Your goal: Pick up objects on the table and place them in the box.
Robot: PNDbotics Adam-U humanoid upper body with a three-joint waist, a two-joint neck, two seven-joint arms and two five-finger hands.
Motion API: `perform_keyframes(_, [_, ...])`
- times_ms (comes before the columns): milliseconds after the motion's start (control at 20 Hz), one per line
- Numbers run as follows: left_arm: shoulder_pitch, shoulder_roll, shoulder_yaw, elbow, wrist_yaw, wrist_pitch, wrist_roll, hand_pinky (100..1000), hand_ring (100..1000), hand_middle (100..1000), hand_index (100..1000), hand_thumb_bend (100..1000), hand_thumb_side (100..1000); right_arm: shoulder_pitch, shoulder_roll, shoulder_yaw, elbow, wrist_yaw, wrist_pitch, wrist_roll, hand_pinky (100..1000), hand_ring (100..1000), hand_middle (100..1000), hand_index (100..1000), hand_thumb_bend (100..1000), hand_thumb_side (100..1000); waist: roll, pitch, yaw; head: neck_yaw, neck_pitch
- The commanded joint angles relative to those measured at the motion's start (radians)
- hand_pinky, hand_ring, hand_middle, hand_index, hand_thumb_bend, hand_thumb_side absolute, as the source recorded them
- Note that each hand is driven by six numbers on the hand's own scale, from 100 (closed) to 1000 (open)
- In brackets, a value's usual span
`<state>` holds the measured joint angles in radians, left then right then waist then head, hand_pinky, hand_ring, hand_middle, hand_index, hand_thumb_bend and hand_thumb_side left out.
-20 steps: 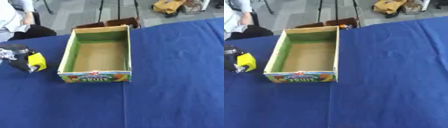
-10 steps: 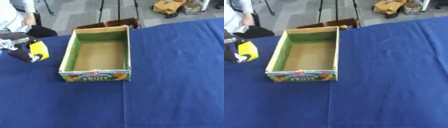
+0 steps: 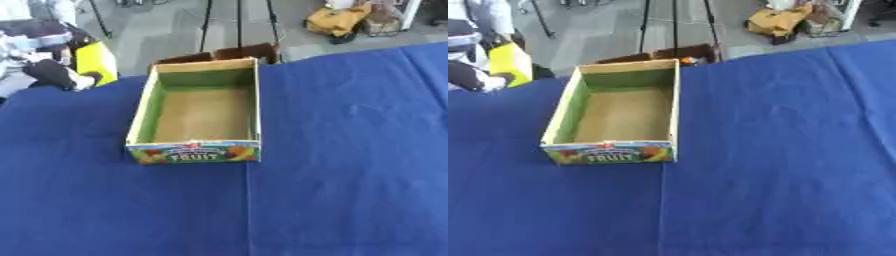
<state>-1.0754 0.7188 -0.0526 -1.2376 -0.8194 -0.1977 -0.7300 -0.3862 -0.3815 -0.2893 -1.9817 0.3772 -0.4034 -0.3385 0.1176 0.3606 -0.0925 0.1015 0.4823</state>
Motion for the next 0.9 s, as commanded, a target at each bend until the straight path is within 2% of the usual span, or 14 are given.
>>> perform_keyframes(50, [-0.039,-0.007,-0.009,-0.049,0.02,-0.007,-0.016,605,730,674,686,100,483,-0.004,-0.009,-0.001,-0.018,-0.011,0.003,0.001,709,684,585,735,100,949,0.012,-0.044,-0.002,0.003,0.005])
perform_keyframes(500, [-0.089,-0.138,-0.059,-0.021,0.016,-0.013,-0.033,596,720,669,677,100,494,-0.009,-0.002,0.004,-0.018,-0.026,-0.001,0.008,710,685,585,735,100,945,0.017,-0.047,-0.022,0.019,-0.002])
perform_keyframes(900, [-0.1,-0.235,-0.076,0.096,-0.081,0.004,0.066,581,711,658,668,100,500,-0.016,0.004,0.008,-0.018,-0.037,-0.003,0.017,713,686,582,735,100,941,0.022,-0.037,-0.044,0.032,-0.018])
